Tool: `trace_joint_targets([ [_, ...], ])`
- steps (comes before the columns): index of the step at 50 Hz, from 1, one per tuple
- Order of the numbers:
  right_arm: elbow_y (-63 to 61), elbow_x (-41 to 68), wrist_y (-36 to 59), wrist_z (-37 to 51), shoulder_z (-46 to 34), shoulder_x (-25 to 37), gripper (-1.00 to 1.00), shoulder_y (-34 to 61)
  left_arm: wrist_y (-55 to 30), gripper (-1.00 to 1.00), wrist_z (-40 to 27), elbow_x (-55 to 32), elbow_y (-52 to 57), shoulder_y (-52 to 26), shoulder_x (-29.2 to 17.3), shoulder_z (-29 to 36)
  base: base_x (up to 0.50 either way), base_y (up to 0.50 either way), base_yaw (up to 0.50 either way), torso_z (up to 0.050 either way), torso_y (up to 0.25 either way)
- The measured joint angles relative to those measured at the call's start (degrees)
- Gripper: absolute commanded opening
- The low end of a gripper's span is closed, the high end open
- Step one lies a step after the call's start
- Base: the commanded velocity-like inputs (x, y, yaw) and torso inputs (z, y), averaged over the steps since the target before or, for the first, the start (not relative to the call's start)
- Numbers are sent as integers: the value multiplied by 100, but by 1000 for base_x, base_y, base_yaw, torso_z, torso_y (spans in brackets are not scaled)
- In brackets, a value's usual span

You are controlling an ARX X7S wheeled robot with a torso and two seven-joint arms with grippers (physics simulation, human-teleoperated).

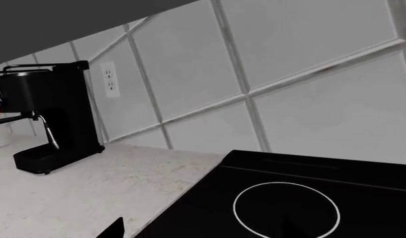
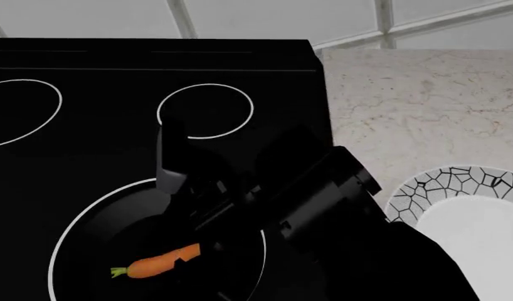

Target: Pick the carrot from the pan and place it on the plate.

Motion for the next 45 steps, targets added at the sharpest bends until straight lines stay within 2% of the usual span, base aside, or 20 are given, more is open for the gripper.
trace_joint_targets([
  [14,-99,-49,44,57,61,44,100,-19,38,100,-102,-176,20,115,-25,-157,0,1,2,0,0],
  [15,-105,-53,49,61,67,46,-100,-20,51,100,-113,-196,16,126,-22,-174,0,0,3,0,0],
  [45,-126,-44,89,295,-69,-4,-100,73,53,100,-289,-581,168,302,-40,-407,0,1,1,0,0],
])
